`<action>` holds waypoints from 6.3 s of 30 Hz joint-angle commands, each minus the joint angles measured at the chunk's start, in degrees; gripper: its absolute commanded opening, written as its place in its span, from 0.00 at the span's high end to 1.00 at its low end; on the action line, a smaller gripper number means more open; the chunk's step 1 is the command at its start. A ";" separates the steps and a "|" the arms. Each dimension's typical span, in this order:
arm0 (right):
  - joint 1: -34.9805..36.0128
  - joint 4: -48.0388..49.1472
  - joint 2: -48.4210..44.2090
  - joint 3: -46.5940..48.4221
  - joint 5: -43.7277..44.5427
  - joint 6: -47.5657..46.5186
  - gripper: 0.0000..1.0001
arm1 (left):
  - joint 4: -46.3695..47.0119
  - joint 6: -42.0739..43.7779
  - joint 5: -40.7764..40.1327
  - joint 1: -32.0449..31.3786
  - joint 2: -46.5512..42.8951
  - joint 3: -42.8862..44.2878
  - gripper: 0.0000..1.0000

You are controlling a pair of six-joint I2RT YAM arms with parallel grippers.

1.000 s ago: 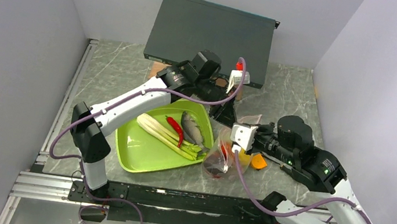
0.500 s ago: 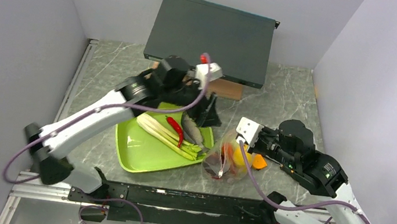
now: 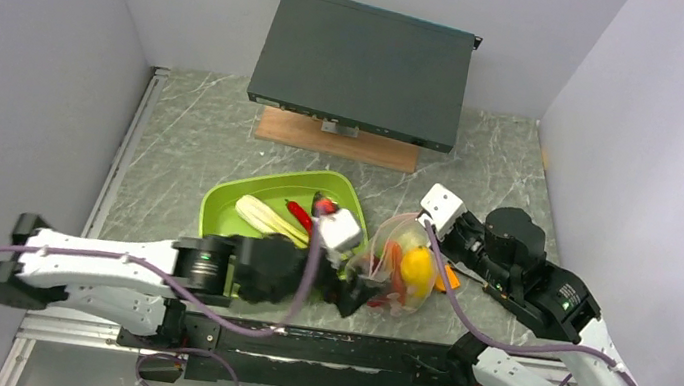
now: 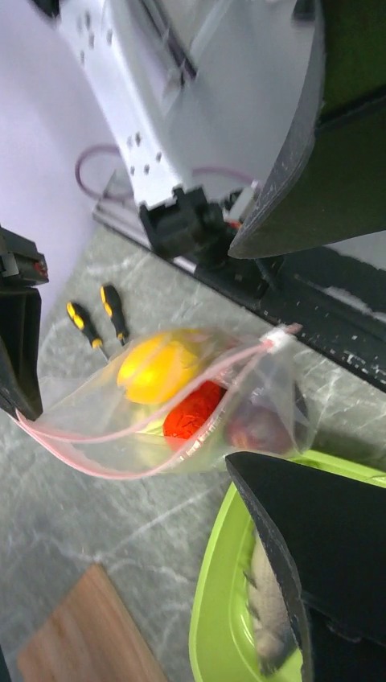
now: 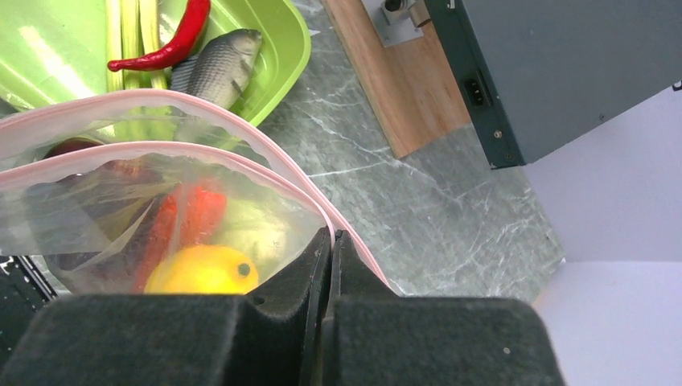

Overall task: Place the food in the zip-top bag and seal the zipper
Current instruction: Zip the zipper food storage bag at the center of the board.

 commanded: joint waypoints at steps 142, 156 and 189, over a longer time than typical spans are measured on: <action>4.73 4.97 10.73 5.73 -37.13 8.93 0.42 | 41.96 9.65 19.06 11.13 -1.87 -23.64 1.00; 5.22 5.39 11.54 4.94 -40.58 3.25 0.67 | 41.04 8.19 20.89 11.98 -2.41 -23.19 1.00; 5.22 -11.83 -14.35 -0.28 -12.26 0.42 1.00 | 41.72 6.06 1.92 12.55 -17.58 -32.68 1.00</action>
